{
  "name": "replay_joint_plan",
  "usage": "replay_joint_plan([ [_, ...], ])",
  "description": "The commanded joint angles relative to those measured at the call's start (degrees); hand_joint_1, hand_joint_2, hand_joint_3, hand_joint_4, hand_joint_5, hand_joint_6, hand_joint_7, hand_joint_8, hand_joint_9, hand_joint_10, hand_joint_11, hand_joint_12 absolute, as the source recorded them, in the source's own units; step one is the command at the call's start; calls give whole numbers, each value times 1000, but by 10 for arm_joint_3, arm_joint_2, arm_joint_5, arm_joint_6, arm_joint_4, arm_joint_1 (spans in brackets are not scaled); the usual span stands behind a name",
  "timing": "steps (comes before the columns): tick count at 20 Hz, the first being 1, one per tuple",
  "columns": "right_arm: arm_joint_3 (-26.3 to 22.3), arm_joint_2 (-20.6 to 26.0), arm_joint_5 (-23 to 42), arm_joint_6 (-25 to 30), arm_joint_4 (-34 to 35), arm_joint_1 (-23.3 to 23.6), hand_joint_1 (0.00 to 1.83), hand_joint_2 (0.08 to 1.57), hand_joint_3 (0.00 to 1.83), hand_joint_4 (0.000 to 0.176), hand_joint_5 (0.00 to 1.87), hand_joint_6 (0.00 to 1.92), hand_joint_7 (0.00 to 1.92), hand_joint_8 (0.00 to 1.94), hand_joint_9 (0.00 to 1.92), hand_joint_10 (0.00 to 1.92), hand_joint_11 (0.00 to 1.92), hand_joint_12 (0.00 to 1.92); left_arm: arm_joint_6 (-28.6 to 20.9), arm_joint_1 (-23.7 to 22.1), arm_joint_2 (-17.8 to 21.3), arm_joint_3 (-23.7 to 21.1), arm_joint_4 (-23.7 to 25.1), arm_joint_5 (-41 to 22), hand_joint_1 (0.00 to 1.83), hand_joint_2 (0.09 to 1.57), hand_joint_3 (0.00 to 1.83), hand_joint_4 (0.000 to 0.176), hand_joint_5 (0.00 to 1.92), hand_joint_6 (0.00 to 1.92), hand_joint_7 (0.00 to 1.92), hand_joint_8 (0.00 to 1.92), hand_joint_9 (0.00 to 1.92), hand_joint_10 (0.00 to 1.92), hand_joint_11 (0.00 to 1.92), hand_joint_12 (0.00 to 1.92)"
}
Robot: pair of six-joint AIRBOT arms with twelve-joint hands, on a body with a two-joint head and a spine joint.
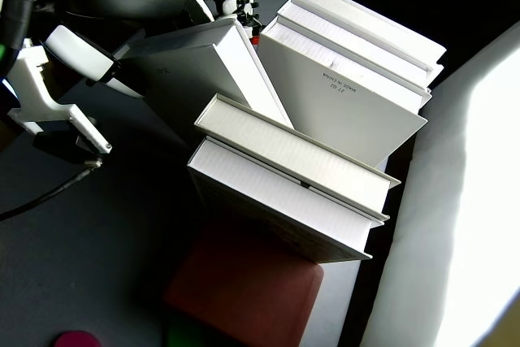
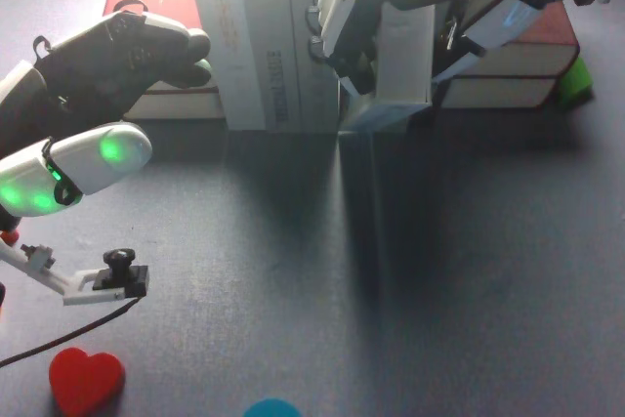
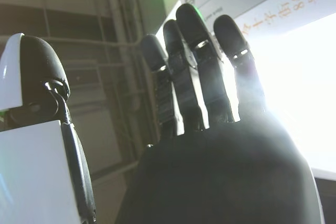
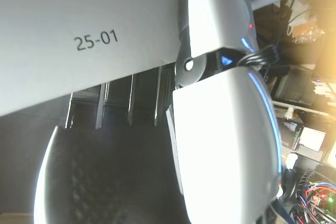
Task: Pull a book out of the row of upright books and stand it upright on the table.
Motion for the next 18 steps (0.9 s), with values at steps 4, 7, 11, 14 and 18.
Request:
replay_joint_plan([
  [4, -32, 42, 32, 11, 98, 4, 1233, 1194, 1, 0, 843, 925, 862, 1440, 1063, 1525, 1027, 1778, -6, -3, -1, -2, -8, -62, 931, 897, 0, 16, 401, 942, 682, 16, 359, 1047, 56, 1516],
  [7, -63, 74, 64, 11, 138, 4, 1232, 1197, 0, 0, 839, 931, 856, 1449, 1061, 1543, 1029, 1787, -6, -1, 0, -4, -9, -62, 948, 875, 0, 17, 395, 1012, 704, 40, 349, 1126, 63, 1552],
  [11, -87, 106, 91, 11, 185, 4, 1231, 1201, 2, 0, 835, 901, 850, 1487, 1059, 1546, 1028, 1789, -6, 2, 1, -5, -14, -65, 993, 861, 0, 2, 386, 1016, 699, 60, 374, 1064, 30, 1527],
  [14, -105, 124, 99, -12, 219, 5, 1231, 1201, 2, 0, 835, 901, 850, 1487, 1059, 1546, 1028, 1789, -6, 3, 1, -6, -14, -65, 967, 876, 0, 2, 404, 952, 741, 107, 420, 1035, 34, 1546],
  [18, -111, 129, 120, -14, 264, -8, 1236, 1178, 0, 0, 857, 1076, 881, 1274, 1063, 1546, 1032, 1788, -6, 4, 1, -8, -15, -66, 964, 873, 1, 15, 435, 871, 637, 398, 463, 962, 54, 1514],
])
